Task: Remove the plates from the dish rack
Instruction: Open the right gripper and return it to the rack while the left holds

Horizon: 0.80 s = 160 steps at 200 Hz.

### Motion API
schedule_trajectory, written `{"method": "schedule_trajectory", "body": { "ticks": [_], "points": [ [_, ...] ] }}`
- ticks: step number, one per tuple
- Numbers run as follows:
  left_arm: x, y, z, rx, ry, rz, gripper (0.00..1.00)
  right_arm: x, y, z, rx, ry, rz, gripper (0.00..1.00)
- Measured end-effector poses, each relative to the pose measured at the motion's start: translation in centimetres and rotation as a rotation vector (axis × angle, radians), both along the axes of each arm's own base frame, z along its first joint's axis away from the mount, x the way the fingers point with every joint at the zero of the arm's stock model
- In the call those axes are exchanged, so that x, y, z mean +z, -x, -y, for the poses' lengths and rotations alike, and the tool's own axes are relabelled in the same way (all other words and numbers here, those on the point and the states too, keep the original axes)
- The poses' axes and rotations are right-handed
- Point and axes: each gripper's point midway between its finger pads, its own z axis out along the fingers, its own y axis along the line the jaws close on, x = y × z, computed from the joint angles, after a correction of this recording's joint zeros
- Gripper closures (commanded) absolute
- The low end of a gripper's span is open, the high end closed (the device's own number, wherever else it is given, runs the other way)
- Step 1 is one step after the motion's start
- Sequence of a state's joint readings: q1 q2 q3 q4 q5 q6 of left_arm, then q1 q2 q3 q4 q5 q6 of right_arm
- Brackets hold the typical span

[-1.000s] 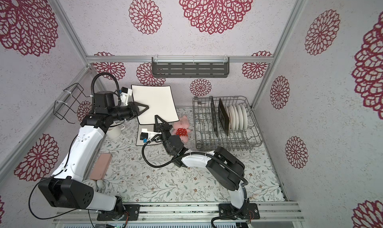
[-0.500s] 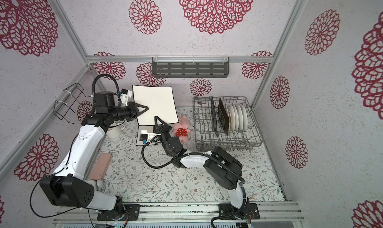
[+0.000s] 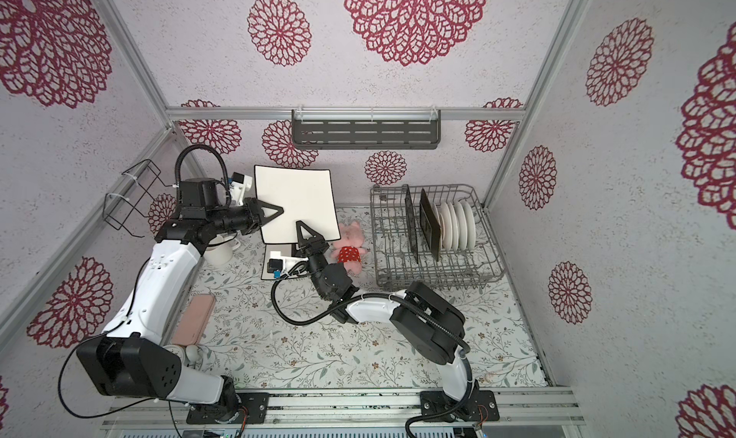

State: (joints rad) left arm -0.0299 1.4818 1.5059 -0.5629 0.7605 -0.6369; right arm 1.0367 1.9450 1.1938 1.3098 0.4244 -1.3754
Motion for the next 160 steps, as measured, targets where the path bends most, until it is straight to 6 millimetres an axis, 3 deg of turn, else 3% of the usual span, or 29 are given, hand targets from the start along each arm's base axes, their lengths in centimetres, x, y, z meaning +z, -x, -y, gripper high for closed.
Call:
{"method": "schedule_trajectory", "body": {
  "ticks": [30,50,78,113,137,160],
  "points": [
    [-1.4,0.1,-0.5,0.004,-0.005,-0.035,1.00,-1.5,0.7,0.1,0.044,0.012,-0.015,0.42],
    [-2.5,-0.3,-1.6,0.032,-0.021,-0.065,1.00,-2.7,1.7,0.9,0.092,0.021,-0.069,0.15],
    [-4.1,-1.3,-4.1,0.087,-0.047,-0.091,1.00,-1.5,3.2,2.1,0.172,-0.006,-0.140,0.04],
    [-6.5,-2.2,-6.3,0.126,-0.088,-0.136,1.00,1.7,4.2,3.6,0.244,-0.080,-0.202,0.04],
    [-7.4,-2.3,-6.4,0.116,-0.100,-0.154,1.00,0.7,3.3,3.5,0.300,-0.074,-0.331,0.08],
    [-7.6,-2.2,-6.2,0.098,-0.105,-0.150,1.00,-0.7,0.6,4.3,0.362,-0.110,-0.524,0.11]
  ]
}}
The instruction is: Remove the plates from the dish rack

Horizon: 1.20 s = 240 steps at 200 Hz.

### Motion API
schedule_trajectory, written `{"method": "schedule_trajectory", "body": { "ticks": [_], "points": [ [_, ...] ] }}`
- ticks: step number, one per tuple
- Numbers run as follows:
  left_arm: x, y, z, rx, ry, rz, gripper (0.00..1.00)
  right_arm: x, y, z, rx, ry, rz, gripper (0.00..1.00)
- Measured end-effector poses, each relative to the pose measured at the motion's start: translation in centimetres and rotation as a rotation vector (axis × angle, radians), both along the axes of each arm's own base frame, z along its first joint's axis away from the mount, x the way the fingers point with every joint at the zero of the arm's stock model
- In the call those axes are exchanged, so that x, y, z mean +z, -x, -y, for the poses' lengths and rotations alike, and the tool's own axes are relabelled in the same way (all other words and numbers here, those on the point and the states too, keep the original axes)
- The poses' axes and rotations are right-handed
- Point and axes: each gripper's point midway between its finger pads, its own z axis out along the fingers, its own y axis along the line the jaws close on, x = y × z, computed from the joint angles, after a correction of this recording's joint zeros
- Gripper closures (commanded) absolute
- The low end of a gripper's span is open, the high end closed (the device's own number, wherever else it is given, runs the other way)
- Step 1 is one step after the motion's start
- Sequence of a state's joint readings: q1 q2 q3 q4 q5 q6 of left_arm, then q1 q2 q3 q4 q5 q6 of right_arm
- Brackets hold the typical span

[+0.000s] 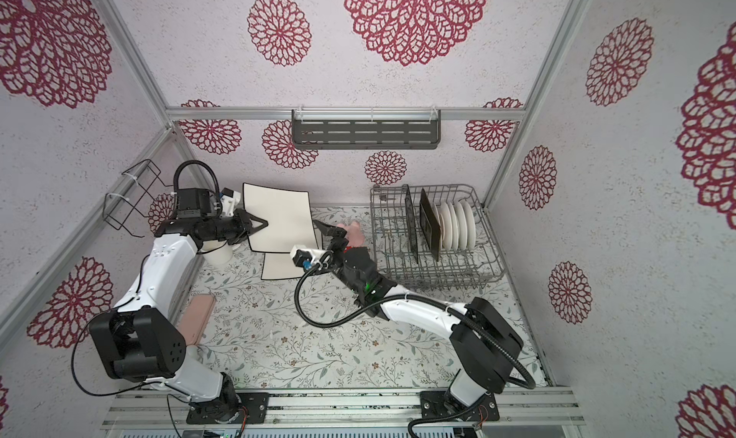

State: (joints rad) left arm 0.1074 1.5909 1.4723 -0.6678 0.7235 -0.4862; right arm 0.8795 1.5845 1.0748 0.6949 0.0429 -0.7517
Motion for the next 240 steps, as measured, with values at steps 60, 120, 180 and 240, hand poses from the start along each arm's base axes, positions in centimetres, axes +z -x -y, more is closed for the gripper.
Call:
{"method": "schedule_trajectory", "body": {
  "ticks": [60,120,180,240],
  "points": [
    [-1.2,0.3,-0.1,-0.025,-0.004,-0.008,1.00,-0.5,-7.3,4.3,0.065,-0.239,-0.413,0.17],
    [-3.4,0.0,-0.6,-0.036,0.016,-0.030,1.00,-4.5,-9.2,3.2,0.191,-0.353,-0.729,0.22],
    [-6.9,-1.3,-1.5,-0.044,0.021,-0.085,1.00,-5.3,-11.0,3.2,0.249,-0.423,-0.846,0.24],
    [-9.2,-3.1,-2.0,-0.077,0.014,-0.123,1.00,-7.4,-11.9,2.5,0.267,-0.421,-0.905,0.26]
  ]
}}
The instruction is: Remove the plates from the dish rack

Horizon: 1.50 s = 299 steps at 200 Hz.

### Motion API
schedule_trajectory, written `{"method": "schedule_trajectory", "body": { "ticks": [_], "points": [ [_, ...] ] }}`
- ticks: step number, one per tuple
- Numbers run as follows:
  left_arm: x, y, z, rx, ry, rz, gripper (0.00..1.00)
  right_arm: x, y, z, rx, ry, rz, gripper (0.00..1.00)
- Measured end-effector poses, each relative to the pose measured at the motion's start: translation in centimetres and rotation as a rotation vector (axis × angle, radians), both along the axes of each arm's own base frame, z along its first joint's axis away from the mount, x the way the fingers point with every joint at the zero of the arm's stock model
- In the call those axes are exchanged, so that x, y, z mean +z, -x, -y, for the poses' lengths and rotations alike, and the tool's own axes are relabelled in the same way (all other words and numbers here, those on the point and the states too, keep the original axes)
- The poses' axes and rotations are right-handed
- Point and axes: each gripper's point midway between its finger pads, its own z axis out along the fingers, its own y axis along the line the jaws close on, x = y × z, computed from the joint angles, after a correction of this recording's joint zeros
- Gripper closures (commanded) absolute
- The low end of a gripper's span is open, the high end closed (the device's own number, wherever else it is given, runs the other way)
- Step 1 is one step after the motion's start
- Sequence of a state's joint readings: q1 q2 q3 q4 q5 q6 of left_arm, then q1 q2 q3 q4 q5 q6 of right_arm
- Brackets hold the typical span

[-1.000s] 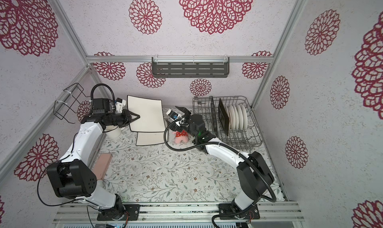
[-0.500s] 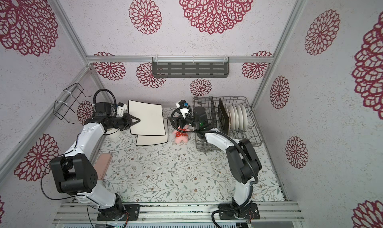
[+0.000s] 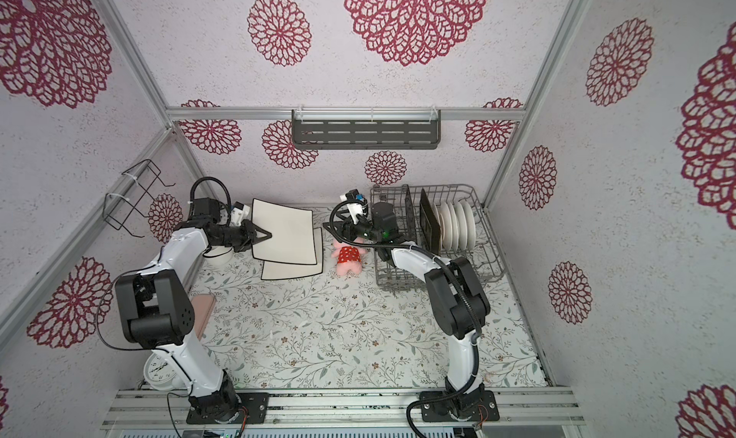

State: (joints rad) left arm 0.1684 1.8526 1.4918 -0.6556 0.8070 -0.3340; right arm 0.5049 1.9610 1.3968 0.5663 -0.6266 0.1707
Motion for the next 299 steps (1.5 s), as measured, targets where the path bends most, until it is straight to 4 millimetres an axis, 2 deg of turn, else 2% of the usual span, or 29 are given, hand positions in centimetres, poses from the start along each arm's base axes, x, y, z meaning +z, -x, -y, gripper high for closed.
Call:
{"method": "schedule_trajectory", "body": {
  "ticks": [147,213,270,299],
  "points": [
    [-6.6,-2.0,-1.0,-0.020,0.023,-0.129,1.00,-2.5,-3.0,-0.9,0.012,-0.010,-0.058,0.27],
    [-7.0,-1.7,-1.0,-0.025,0.043,-0.155,1.00,-2.9,-3.7,-0.9,0.008,-0.007,-0.066,0.27],
    [-8.3,-1.9,-1.1,-0.024,0.097,-0.202,1.00,-3.3,-3.8,-0.9,0.004,0.003,-0.079,0.27],
    [-8.5,-1.7,-1.6,-0.013,0.096,-0.216,0.90,-3.5,-3.8,-0.9,0.005,0.009,-0.080,0.28]
  ]
}}
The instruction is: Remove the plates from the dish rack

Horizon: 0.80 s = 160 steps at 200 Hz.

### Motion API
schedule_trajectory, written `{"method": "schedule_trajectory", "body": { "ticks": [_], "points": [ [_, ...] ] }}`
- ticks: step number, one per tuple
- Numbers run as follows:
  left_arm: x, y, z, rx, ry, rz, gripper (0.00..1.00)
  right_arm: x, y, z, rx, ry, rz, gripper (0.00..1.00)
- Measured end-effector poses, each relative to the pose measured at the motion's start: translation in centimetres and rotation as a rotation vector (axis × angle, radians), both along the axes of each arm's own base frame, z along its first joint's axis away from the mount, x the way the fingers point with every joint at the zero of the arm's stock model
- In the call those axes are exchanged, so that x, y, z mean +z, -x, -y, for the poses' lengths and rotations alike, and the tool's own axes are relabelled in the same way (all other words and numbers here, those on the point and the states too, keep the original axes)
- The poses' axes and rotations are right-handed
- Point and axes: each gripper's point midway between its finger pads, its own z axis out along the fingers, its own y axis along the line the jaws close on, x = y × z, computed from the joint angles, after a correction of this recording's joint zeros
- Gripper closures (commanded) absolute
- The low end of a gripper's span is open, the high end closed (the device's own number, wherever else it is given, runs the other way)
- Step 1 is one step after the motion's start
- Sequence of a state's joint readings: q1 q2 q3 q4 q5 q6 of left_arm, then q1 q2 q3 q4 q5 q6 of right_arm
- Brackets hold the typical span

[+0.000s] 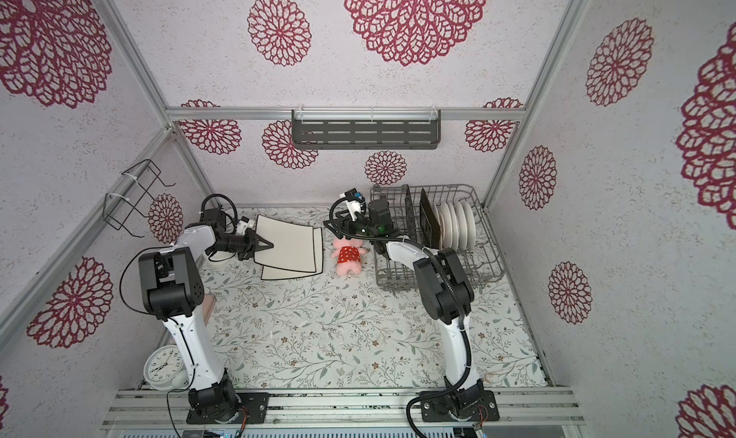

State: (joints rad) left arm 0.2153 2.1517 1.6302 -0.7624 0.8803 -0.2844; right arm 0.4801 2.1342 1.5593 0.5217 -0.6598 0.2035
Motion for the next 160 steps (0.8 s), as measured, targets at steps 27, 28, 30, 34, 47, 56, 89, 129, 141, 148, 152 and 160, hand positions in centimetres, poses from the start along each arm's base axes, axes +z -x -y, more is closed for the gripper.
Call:
{"method": "schedule_trajectory", "body": {
  "ticks": [27,28,30,34,47,56,89,129,141,148,152,160],
  "points": [
    [-0.2,0.2,-0.3,0.004,0.000,-0.014,0.84,-0.1,0.0,0.0,0.000,0.003,-0.003,0.28],
    [-0.2,0.2,-0.3,0.004,0.001,-0.014,0.84,-0.1,0.0,0.0,0.000,0.003,-0.003,0.28],
    [-0.2,0.3,-0.3,0.004,0.000,-0.014,0.83,-0.1,0.0,0.0,-0.001,0.003,-0.003,0.28],
    [-0.2,0.3,-0.3,0.002,0.003,-0.013,0.82,-0.1,0.0,0.0,0.000,0.004,-0.003,0.28],
    [-0.3,0.3,-0.3,-0.002,-0.002,-0.013,0.81,-0.2,0.0,0.0,0.000,0.006,-0.002,0.28],
    [-0.6,0.3,-0.4,-0.004,-0.008,-0.016,0.80,-0.2,0.0,0.0,0.000,0.009,-0.001,0.28],
    [-1.9,0.5,-0.5,-0.005,-0.007,-0.053,0.80,-0.4,-0.1,0.0,0.001,0.015,-0.002,0.28],
    [-2.2,0.5,-0.8,-0.006,-0.025,-0.057,0.77,-0.7,-0.3,-0.1,0.001,0.019,-0.004,0.29],
    [-2.4,0.5,-0.9,-0.007,-0.032,-0.060,0.77,-0.8,-0.3,-0.1,0.001,0.020,-0.006,0.29],
    [-2.5,0.5,-0.9,-0.007,-0.035,-0.064,0.77,-0.8,-0.3,-0.1,0.001,0.020,-0.006,0.29],
    [-2.6,0.6,-0.9,-0.007,-0.036,-0.067,0.77,-0.8,-0.3,-0.1,0.002,0.020,-0.006,0.29],
    [-2.7,0.6,-1.0,-0.007,-0.038,-0.072,0.77,-0.8,-0.3,-0.1,0.002,0.020,-0.006,0.29]
  ]
}}
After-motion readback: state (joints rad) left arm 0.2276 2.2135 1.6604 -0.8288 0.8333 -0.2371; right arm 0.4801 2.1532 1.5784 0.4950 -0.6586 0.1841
